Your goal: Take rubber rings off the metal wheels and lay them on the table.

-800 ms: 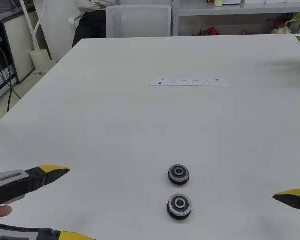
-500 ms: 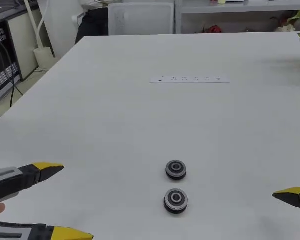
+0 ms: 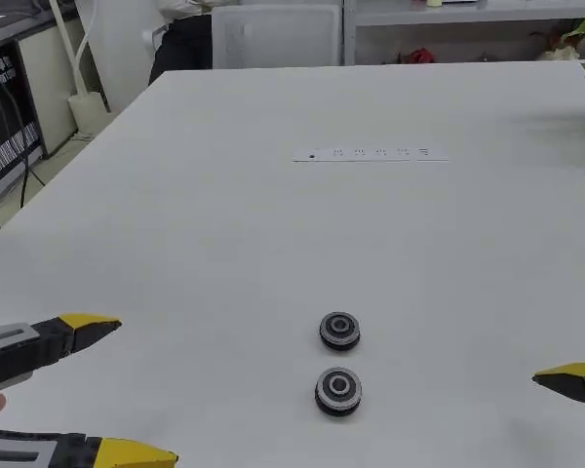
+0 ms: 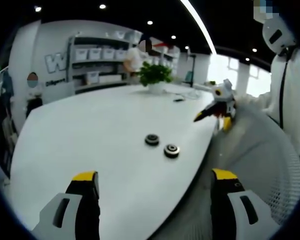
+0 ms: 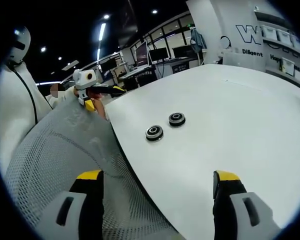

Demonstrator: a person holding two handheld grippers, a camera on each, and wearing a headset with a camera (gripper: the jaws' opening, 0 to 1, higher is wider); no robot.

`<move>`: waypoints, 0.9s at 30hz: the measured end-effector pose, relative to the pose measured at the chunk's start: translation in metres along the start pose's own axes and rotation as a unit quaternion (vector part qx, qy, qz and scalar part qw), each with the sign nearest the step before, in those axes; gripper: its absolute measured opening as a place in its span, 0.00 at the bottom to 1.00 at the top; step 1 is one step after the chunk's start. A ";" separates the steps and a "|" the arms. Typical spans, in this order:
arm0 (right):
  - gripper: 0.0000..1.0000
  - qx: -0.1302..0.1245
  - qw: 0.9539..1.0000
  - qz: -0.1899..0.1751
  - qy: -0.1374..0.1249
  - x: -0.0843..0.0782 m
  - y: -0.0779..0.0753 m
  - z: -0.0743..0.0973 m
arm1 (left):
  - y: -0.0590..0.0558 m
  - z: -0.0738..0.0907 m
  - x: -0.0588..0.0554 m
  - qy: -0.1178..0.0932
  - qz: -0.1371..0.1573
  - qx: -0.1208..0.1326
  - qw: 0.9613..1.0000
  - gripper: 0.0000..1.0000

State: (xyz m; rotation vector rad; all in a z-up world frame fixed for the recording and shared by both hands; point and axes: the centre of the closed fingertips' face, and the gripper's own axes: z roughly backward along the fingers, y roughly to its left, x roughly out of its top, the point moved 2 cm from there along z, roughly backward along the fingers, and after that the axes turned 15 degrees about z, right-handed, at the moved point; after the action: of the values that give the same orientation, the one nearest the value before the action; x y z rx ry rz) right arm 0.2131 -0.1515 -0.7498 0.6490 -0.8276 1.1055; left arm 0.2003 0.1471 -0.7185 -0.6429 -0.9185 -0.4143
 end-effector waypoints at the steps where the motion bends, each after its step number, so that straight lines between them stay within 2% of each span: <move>1: 0.88 0.001 1.000 0.000 0.000 0.000 0.000 0.000 | 0.001 0.001 0.000 0.000 0.000 0.002 1.000 0.94; 6: 0.88 0.004 1.000 -0.001 -0.003 -0.001 0.001 0.000 | 0.001 0.004 0.000 0.000 0.000 0.009 1.000 0.94; 12: 0.88 0.007 1.000 0.000 -0.002 -0.001 0.000 -0.003 | 0.001 0.009 0.002 -0.009 0.002 0.017 1.000 0.94; 18: 0.87 0.007 1.000 0.002 -0.002 0.001 0.004 -0.004 | 0.003 0.013 0.002 -0.009 0.000 0.019 1.000 0.94; 27: 0.87 0.002 1.000 0.002 -0.003 0.002 0.005 -0.002 | 0.001 0.014 0.005 -0.015 -0.001 0.016 1.000 0.94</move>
State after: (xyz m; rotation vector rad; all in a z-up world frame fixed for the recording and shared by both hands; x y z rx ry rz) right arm 0.2091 -0.1472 -0.7485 0.6539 -0.8326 1.1103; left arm 0.1954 0.1568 -0.7083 -0.6197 -0.9515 -0.3911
